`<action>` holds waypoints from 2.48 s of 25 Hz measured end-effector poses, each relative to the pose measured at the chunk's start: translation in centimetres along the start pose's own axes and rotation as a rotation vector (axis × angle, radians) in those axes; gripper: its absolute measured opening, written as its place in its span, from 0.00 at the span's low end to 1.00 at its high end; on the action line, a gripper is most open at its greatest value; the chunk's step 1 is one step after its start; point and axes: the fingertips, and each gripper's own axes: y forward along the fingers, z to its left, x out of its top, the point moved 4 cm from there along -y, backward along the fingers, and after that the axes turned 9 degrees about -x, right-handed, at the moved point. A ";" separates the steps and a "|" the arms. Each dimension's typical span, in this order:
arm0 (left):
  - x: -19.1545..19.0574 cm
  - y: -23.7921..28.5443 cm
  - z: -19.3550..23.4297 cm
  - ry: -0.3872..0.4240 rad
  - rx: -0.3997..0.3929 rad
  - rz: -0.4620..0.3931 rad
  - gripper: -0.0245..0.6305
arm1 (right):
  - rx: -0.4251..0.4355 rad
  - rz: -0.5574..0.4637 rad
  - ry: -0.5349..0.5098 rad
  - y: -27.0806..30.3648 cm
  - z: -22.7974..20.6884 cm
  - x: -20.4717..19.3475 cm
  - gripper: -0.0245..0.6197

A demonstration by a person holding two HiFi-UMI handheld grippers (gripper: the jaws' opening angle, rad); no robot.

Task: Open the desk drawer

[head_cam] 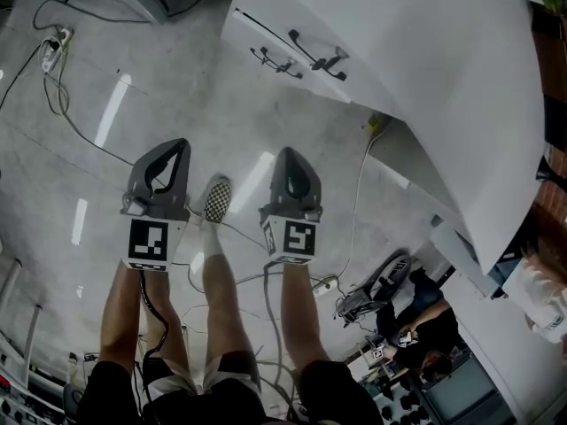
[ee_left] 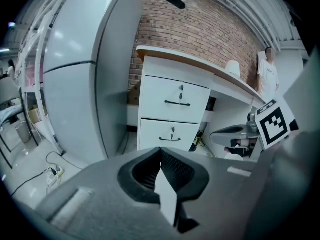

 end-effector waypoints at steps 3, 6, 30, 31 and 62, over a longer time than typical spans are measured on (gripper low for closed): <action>-1.9 1.3 0.6 -0.013 0.011 0.004 0.05 | 0.016 0.004 -0.034 1.7 0.1 -1.6 0.04; -3.4 2.4 1.0 -0.012 0.021 0.000 0.05 | 0.016 0.005 -0.081 3.7 0.0 -2.7 0.04; -6.2 3.4 2.0 -0.051 0.061 -0.014 0.05 | 0.011 0.115 -0.800 17.6 0.7 -2.2 0.29; -6.3 3.4 2.1 -0.058 0.063 -0.012 0.05 | 0.010 0.121 -0.814 18.0 0.8 -2.2 0.29; -8.1 0.8 4.0 -0.093 0.061 0.014 0.05 | -0.106 0.215 -1.108 21.6 1.4 -3.8 0.07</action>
